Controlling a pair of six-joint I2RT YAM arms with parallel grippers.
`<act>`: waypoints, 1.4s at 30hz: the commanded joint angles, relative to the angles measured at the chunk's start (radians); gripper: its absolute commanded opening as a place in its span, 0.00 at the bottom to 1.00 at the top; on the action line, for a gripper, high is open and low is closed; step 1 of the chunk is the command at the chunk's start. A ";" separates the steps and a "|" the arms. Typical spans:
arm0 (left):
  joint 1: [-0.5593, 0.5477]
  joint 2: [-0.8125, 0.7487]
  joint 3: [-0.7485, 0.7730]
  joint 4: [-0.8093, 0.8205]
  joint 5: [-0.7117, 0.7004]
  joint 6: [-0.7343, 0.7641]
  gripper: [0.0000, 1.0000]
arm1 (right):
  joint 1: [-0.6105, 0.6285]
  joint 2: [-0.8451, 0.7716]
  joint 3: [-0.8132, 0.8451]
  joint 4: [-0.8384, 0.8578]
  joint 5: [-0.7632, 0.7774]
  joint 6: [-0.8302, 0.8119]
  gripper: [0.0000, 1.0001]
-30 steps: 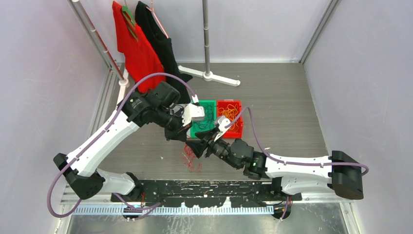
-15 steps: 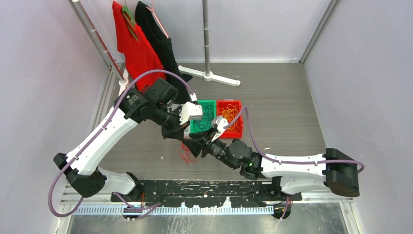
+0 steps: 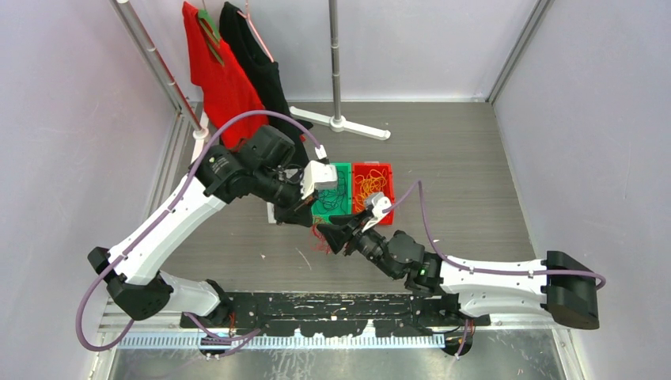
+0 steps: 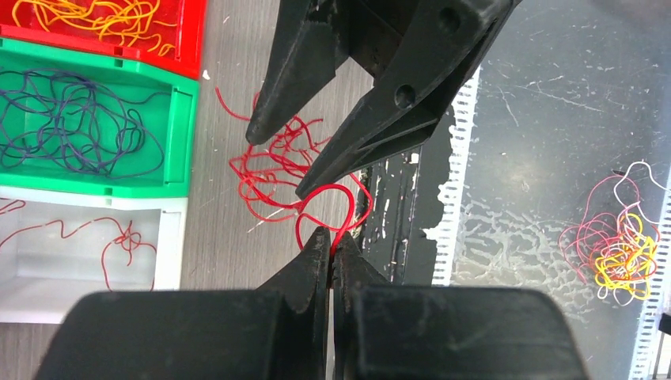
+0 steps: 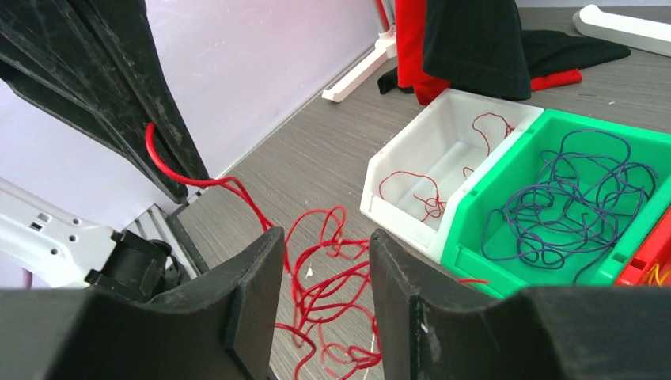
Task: Untangle the cables
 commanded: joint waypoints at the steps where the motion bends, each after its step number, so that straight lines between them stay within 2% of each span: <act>1: -0.002 -0.010 0.045 0.024 0.061 -0.020 0.00 | -0.004 -0.031 0.033 0.016 0.006 -0.014 0.51; 9: -0.002 -0.003 0.059 0.020 0.063 -0.026 0.00 | -0.002 0.004 0.100 0.005 -0.063 -0.028 0.57; 19: -0.003 -0.001 0.070 0.018 0.064 -0.026 0.00 | -0.002 0.047 0.121 0.016 -0.044 -0.024 0.57; 31: -0.003 -0.005 0.094 0.006 0.028 -0.004 0.00 | 0.014 -0.104 0.023 -0.058 -0.041 0.026 0.56; 36: -0.003 -0.005 0.083 0.008 0.023 -0.008 0.00 | 0.021 -0.108 0.057 -0.060 -0.075 0.013 0.58; 42: -0.002 -0.006 0.082 -0.013 0.052 -0.005 0.00 | 0.022 -0.072 0.089 -0.038 -0.031 -0.020 0.58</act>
